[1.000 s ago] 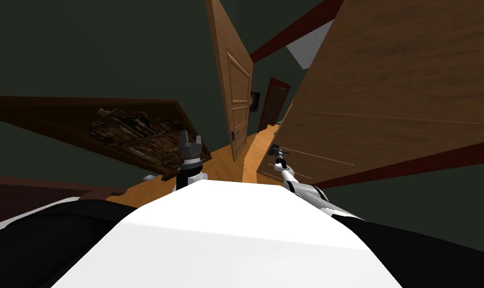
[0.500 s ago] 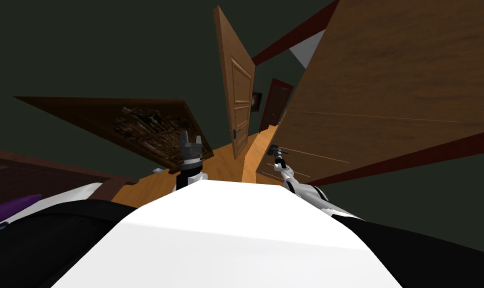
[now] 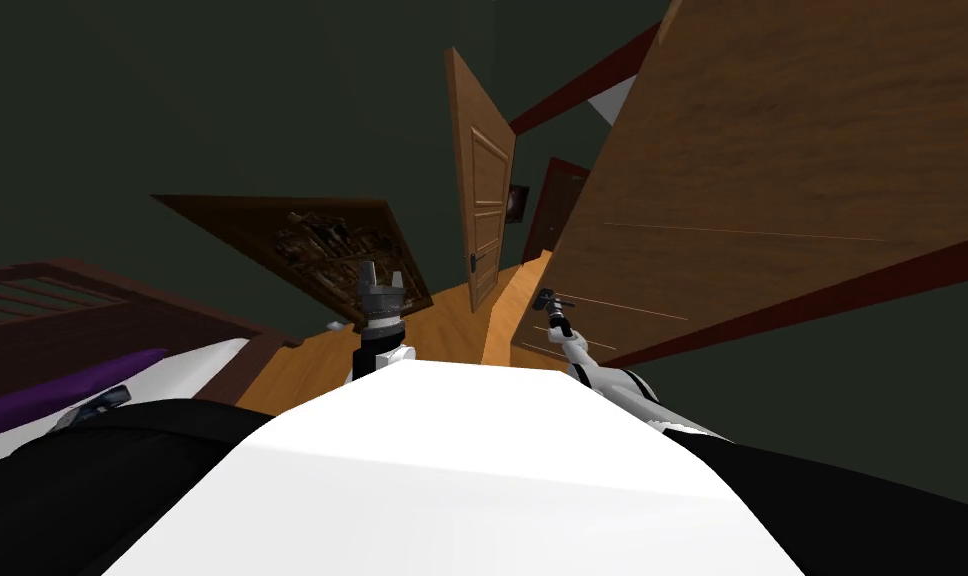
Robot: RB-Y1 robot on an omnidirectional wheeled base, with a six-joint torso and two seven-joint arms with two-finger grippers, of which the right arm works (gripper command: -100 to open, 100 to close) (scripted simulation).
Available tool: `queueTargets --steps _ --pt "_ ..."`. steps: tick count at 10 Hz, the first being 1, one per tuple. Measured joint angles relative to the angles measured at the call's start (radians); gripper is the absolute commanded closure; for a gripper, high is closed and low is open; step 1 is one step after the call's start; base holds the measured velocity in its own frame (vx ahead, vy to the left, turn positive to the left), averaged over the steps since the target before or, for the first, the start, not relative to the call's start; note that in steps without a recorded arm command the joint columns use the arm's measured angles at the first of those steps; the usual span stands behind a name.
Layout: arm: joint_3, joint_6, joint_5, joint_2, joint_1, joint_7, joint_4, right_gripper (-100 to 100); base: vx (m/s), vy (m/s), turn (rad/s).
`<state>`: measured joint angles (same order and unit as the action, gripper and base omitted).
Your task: Pull the door open
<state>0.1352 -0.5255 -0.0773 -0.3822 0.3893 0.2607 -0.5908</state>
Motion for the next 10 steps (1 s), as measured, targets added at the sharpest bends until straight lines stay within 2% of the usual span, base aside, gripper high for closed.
queueTargets --steps 4,6,10 --pt "-0.037 -0.008 0.012 -0.008 -0.004 0.035 -0.007 100 -0.190 -0.070 0.079" --pt "-0.048 -0.008 0.016 -0.006 -0.006 0.043 -0.010 100 -0.091 -0.022 0.062" --pt "-0.080 -0.019 0.027 -0.017 -0.006 0.074 -0.018 100 -0.195 -0.067 0.093"
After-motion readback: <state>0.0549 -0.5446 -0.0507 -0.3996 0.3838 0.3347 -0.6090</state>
